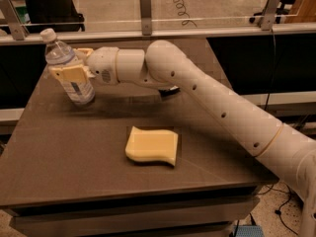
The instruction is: Place blue plastic bottle upright
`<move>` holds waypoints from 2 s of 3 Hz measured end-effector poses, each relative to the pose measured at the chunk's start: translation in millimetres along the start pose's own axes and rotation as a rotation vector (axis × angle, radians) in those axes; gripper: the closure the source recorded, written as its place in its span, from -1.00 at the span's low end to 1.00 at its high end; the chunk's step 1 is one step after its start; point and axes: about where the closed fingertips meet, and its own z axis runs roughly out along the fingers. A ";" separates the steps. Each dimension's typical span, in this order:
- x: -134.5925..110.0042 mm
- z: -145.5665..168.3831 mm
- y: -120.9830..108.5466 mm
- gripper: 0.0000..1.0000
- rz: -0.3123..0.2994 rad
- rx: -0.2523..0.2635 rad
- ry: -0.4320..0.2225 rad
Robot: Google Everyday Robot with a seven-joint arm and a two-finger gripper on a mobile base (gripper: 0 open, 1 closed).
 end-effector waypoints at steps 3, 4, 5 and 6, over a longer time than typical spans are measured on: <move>-1.9 -5.7 -2.8 0.68 0.013 -0.011 0.014; -0.6 -5.7 -2.9 0.22 0.012 -0.011 0.014; -0.1 -5.7 -2.9 -0.26 0.012 -0.011 0.014; 0.1 -5.8 -3.1 -0.72 0.012 -0.011 0.014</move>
Offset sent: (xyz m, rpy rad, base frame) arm -0.0067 -0.0202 -0.0089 0.0266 0.0008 -0.0485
